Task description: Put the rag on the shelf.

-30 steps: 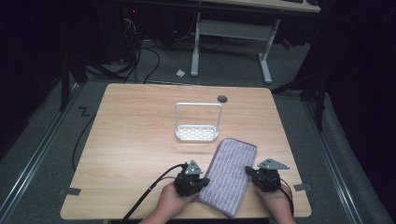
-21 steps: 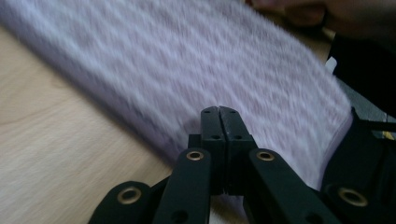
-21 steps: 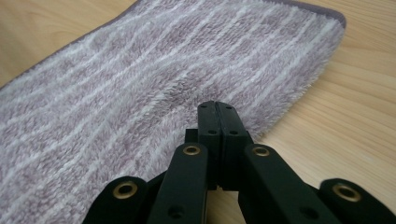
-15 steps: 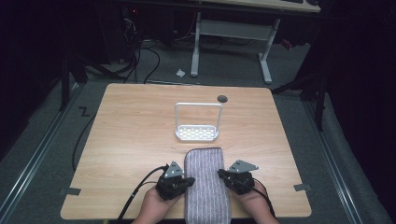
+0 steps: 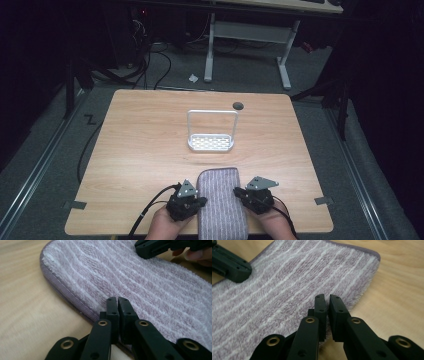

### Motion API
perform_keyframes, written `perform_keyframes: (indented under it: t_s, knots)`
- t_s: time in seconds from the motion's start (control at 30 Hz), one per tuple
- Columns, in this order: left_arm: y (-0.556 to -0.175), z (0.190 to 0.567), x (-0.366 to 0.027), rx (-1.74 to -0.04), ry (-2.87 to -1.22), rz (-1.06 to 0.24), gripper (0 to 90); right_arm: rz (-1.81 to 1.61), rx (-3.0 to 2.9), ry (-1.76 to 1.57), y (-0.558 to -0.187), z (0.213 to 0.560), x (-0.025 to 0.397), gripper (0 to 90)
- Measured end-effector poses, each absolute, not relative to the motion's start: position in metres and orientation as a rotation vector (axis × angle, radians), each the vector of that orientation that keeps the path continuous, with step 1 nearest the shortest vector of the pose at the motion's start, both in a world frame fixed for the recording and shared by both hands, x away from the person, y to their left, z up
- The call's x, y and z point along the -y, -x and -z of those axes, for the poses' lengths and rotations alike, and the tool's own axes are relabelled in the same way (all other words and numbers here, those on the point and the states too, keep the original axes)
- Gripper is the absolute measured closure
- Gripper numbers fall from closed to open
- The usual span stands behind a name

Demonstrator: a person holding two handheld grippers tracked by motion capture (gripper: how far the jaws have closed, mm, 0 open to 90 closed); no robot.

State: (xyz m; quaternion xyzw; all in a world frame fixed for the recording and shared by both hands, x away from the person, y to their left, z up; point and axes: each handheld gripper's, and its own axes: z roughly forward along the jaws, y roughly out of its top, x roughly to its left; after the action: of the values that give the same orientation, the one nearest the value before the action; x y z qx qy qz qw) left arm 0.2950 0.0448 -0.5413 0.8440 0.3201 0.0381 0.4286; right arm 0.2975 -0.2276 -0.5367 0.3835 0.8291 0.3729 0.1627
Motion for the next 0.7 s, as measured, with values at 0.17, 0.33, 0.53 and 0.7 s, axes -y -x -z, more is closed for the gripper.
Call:
perform_keyframes:
  t_s: [0.17,0.33,0.53,0.7]
  knots:
    - [-0.286,0.541,-0.05,-0.812,-2.098,-0.063,85.9,-1.083,-2.363,-1.077,-0.283,0.539,0.227,84.7]
    - [-0.291,0.534,-0.051,-0.829,-2.078,-0.105,80.5,-1.089,-2.358,-1.062,-0.279,0.54,0.224,84.3]
    - [-0.329,0.528,-0.049,-0.936,-1.991,-0.249,56.1,-1.12,-2.369,-1.069,-0.281,0.541,0.227,84.2]
    - [-0.336,0.542,-0.036,-0.988,-2.008,-0.273,58.4,-1.115,-2.359,-1.074,-0.279,0.541,0.226,83.6]
